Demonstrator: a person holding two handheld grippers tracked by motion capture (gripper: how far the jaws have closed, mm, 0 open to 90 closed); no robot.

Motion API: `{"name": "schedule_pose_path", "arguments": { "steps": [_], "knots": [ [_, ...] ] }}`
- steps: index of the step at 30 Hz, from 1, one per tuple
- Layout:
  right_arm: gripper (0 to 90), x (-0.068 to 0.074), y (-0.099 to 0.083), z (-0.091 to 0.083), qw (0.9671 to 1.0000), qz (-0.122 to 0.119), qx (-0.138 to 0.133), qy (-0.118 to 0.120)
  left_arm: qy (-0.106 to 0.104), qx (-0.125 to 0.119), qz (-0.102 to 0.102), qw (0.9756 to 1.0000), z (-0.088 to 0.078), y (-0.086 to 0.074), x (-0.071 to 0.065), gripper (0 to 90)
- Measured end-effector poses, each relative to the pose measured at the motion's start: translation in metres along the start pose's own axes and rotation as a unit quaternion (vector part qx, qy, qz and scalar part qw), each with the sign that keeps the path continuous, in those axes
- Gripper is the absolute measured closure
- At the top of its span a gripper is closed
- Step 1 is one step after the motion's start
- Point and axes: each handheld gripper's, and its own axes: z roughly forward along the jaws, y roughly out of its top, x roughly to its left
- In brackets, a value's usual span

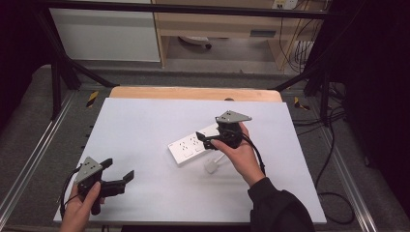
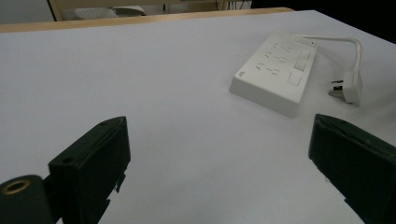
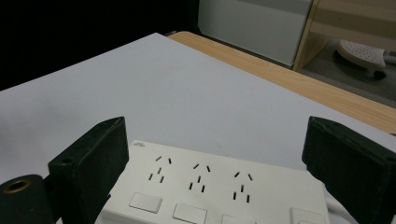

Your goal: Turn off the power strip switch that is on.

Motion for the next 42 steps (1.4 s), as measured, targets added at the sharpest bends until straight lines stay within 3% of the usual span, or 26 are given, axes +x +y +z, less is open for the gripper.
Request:
{"name": "schedule_pose_path", "arguments": {
  "steps": [11,24,26,32,42],
  "knots": [
    [18.8,0.003,-0.003,0.010,0.9999,-0.008,0.011,-0.007,0.000,0.001,0.001,1.0000,0.000,0.000,0.000,5.3],
    [50.9,0.009,-0.008,0.020,0.9994,-0.017,0.030,0.002,-0.001,0.003,0.003,1.0000,0.000,0.000,0.000,5.3],
    [62.1,0.009,-0.009,0.022,0.9995,-0.013,0.030,0.000,-0.001,0.003,0.004,1.0000,0.000,0.000,0.000,5.3],
    [80.2,0.010,-0.010,0.024,0.9996,-0.013,0.024,-0.002,0.001,0.000,0.006,1.0000,0.000,0.000,-0.001,5.3],
    [89.7,0.011,-0.015,0.032,0.9993,-0.016,0.032,0.004,0.000,0.002,0.010,0.9999,0.000,0.000,-0.001,5.3]
  ]
}}
